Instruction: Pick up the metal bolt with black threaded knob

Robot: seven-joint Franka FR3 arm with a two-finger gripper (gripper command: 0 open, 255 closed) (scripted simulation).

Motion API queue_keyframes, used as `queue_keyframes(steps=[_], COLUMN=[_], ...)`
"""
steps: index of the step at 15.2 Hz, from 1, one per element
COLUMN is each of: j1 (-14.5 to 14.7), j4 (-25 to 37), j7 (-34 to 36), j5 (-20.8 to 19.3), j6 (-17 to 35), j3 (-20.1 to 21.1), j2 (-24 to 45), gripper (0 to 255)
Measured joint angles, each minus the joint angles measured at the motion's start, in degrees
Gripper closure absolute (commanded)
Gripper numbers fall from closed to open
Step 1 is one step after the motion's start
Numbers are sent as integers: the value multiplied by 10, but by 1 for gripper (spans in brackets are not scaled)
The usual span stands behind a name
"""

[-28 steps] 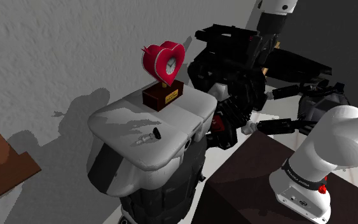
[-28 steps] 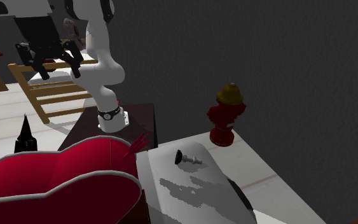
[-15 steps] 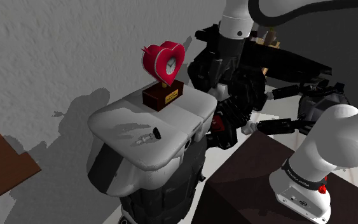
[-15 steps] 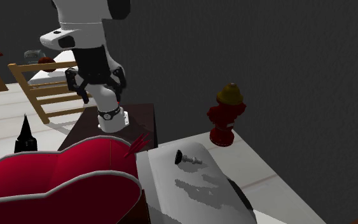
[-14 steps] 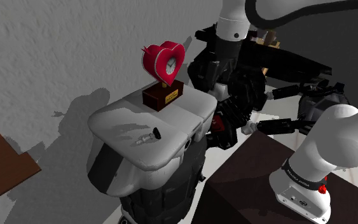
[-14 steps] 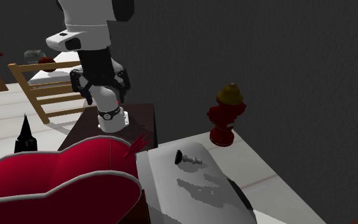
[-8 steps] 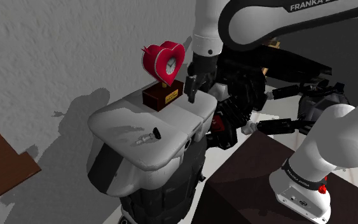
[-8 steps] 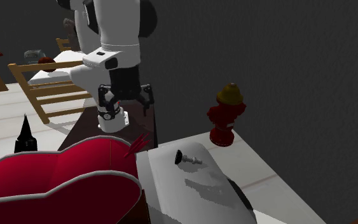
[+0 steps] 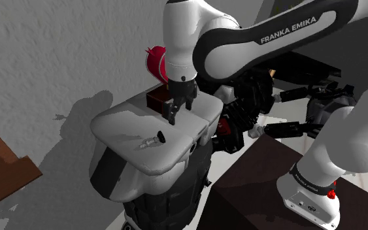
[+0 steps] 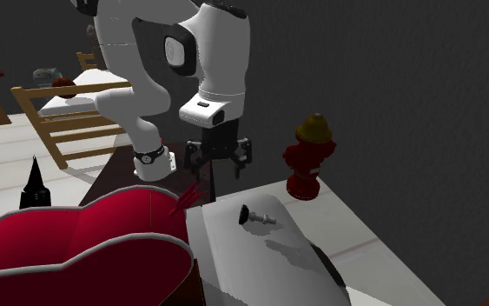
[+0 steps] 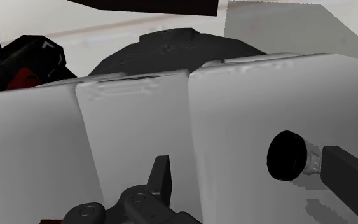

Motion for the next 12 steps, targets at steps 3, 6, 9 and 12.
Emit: queue_keyframes(steps=[3,6,9,12], j1=[13,28,33,36], j4=[48,78,72,65], j7=[46,79,92,102], j5=[-49,-89,-103,-114], j6=[7,15,33,51], j3=[21,29,28,27], j2=[72,127,144,157], gripper=[0,0,0,0])
